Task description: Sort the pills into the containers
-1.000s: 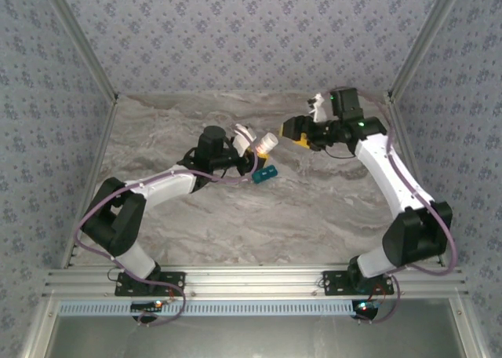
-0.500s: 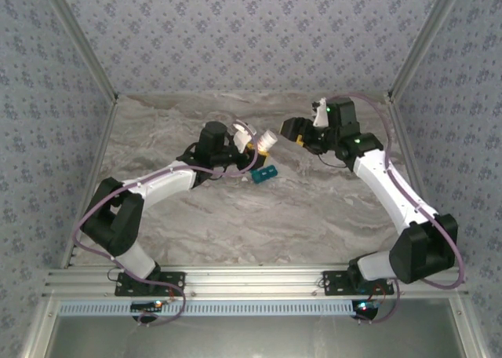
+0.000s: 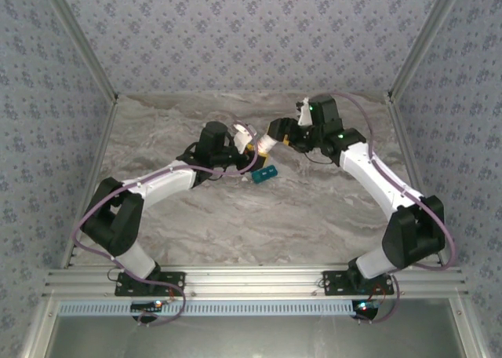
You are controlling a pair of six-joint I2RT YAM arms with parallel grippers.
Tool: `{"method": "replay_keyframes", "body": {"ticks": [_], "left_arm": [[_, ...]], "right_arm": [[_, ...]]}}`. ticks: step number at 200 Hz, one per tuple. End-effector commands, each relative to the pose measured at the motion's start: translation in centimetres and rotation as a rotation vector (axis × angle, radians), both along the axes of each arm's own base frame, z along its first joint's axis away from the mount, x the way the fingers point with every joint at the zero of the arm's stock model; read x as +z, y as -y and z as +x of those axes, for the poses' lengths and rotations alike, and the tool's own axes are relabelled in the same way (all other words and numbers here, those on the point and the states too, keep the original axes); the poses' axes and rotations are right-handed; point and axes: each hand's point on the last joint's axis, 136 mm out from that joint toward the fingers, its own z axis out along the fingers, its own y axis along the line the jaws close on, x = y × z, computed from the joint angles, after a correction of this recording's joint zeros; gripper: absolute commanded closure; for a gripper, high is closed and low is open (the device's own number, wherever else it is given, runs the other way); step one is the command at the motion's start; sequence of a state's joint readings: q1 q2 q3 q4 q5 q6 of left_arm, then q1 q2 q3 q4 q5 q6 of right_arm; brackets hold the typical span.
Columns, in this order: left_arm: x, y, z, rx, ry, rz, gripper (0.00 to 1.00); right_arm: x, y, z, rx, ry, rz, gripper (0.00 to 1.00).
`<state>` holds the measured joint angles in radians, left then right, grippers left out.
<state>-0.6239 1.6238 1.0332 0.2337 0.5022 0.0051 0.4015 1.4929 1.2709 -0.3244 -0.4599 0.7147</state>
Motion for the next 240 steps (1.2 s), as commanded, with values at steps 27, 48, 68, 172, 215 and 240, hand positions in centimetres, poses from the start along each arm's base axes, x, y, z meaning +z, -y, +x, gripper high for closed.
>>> {"method": "replay_keyframes", "body": {"ticks": [27, 48, 68, 172, 215, 240], "left_arm": [[2.3, 0.8, -0.1, -0.032, 0.024, -0.044, 1.00], [2.4, 0.9, -0.1, -0.034, 0.021, -0.049, 1.00], [2.4, 1.0, -0.1, -0.037, 0.016, -0.052, 1.00], [4.4, 1.2, -1.6, -0.096, 0.001, -0.130, 1.00], [3.7, 0.8, -0.7, -0.054, 0.022, -0.086, 1.00], [3.6, 0.7, -0.5, -0.043, 0.030, -0.075, 1.00]], "right_arm": [[0.8, -1.9, 0.0, 0.046, 0.018, 0.018, 0.42], [0.8, -1.8, -0.4, 0.054, 0.021, 0.014, 0.52], [0.9, -1.3, -0.7, 0.054, 0.037, 0.002, 0.59], [3.8, 0.0, -2.4, 0.250, 0.359, 0.160, 0.37], [5.0, 2.8, -1.6, 0.043, 0.270, 0.162, 0.28], [3.4, 3.5, -0.8, -0.072, 0.162, 0.123, 0.26]]}}
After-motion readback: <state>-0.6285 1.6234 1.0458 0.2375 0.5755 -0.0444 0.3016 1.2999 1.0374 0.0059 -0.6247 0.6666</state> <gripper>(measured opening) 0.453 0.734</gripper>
